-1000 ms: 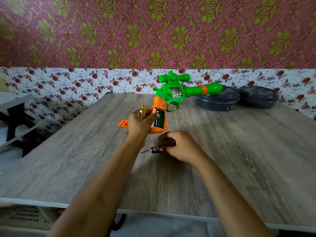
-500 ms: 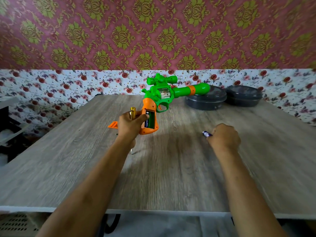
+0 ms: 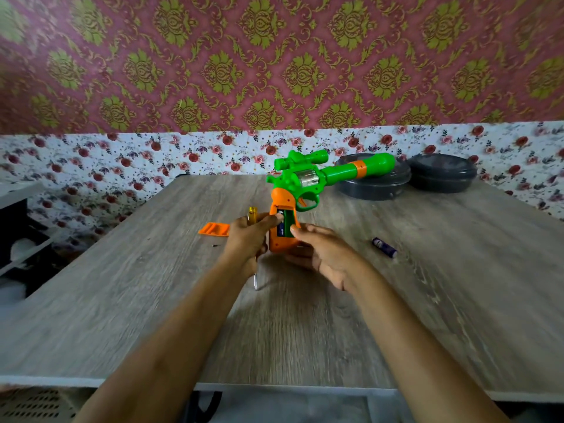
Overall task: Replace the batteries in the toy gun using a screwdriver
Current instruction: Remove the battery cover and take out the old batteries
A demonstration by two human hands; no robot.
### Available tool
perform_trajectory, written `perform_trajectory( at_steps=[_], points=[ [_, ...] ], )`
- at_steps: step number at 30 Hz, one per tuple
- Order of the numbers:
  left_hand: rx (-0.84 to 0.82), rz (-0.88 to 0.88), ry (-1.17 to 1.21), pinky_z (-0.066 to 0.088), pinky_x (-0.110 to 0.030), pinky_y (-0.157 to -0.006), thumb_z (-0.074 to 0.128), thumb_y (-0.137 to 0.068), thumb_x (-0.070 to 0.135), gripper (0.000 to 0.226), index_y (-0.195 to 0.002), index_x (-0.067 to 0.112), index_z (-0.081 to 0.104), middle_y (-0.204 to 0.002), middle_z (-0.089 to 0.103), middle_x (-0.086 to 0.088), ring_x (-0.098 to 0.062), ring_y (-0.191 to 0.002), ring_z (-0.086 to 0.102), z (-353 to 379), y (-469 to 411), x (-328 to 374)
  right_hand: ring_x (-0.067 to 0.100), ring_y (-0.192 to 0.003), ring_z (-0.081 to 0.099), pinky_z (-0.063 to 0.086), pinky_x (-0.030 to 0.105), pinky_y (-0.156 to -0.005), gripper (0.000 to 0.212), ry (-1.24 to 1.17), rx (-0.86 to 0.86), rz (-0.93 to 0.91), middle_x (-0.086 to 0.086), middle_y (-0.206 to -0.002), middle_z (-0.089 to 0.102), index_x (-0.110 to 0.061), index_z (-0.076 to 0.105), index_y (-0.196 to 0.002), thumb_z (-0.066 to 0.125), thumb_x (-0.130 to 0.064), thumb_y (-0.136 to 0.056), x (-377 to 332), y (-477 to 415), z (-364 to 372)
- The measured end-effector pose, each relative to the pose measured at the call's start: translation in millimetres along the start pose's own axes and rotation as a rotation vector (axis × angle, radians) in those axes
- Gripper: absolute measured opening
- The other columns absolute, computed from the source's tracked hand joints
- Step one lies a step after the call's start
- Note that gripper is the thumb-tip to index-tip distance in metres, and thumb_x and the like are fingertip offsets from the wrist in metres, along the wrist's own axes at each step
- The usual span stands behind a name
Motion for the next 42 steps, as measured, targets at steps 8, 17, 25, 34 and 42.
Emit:
perform_trajectory(
  at_steps=[8,17,25,34,42],
  points=[
    [-0.091,0.045,-0.088,0.025,-0.014,-0.034,0.062,-0.09,0.026,0.016,-0.081,0.012,0.06,-0.068,0.05,-0.005,-0.004,-0.033,0.029,13,10,5,0.006,-0.058,0.067,0.057,0.025,-0.057,0.02,-0.13,0.01,-0.094,-0.007,-0.063,0.071,-0.017,0.062,-0.088,0.053,0.001,-0.088,2,-8,-11],
    [-0.047,0.095,-0.04,0.039,-0.023,-0.053,0.037,-0.1,0.021,0.026,-0.108,0.009,0.06,-0.088,0.049,-0.005,-0.011,-0.052,0.042,-8,12,23,0.009,-0.069,0.064,0.057,0.026,-0.06,0.01,-0.059,-0.009,-0.053,-0.007,-0.066,0.071,-0.013,0.065,-0.091,0.06,-0.006,-0.086,8,-6,-14],
    [-0.009,0.627,-0.181,0.053,-0.023,-0.076,0.06,-0.09,0.01,0.023,-0.11,0.022,0.059,-0.088,0.063,0.005,-0.007,-0.083,0.062,-19,21,51,0.003,-0.048,0.063,0.054,0.016,-0.053,0.03,-0.029,-0.089,-0.018,-0.005,-0.054,0.068,-0.011,0.063,-0.083,0.047,0.015,-0.085,6,6,-15],
    [-0.051,0.633,-0.213,0.054,-0.027,-0.069,0.063,-0.087,0.008,0.018,-0.096,0.024,0.06,-0.089,0.068,0.0,-0.014,-0.078,0.067,-14,21,46,0.01,-0.055,0.063,0.056,0.021,-0.054,0.005,-0.073,0.047,0.02,0.005,-0.067,0.066,-0.009,0.062,-0.081,0.062,-0.012,-0.085,9,4,-14],
    [0.07,0.815,-0.165,0.058,-0.035,-0.072,0.063,-0.087,0.012,0.034,-0.116,0.019,0.047,-0.088,0.068,-0.002,-0.018,-0.08,0.069,-21,33,59,0.017,-0.071,0.06,0.055,0.023,-0.051,0.014,-0.057,0.019,0.106,0.003,-0.065,0.066,-0.007,0.061,-0.082,0.054,0.005,-0.085,8,6,-16]
  ],
)
Point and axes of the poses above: each hand's wrist, its own y-axis away from the middle knuckle, its own z-axis out of the palm, x = y × z, the point moved 4 cm from there along -y, towards the middle knuckle
